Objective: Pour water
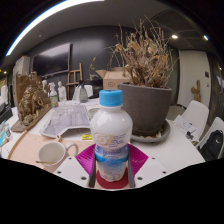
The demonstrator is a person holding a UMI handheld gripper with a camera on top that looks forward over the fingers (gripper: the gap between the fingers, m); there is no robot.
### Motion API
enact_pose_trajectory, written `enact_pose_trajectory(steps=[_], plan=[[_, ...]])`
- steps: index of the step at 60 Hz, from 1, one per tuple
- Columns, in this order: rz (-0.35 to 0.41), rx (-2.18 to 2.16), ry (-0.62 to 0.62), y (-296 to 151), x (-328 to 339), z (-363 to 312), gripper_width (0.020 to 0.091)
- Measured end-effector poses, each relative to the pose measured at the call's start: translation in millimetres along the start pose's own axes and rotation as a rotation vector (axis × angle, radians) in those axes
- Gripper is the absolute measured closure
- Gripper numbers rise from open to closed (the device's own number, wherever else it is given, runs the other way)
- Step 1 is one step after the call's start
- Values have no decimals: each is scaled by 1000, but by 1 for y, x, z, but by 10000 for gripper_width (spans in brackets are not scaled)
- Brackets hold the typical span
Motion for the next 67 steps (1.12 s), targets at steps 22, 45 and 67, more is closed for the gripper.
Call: enact_pose_trajectory(steps=[22, 45, 67], plan=[[-107, -12, 84, 3, 61, -9, 250], [-232, 25, 151, 18, 248, -116, 248], [-250, 16, 138, 29, 306, -158, 251]])
Point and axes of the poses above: the point between the fingertips, and its own axes, seen from behind it with the camera up: z to the right, y down, x backward, against the way the camera looks, the point moved 4 cm from there along x, backward, against the way the camera looks, and after that the axes turned 13 degrees about -z, right-handed, at the moved point
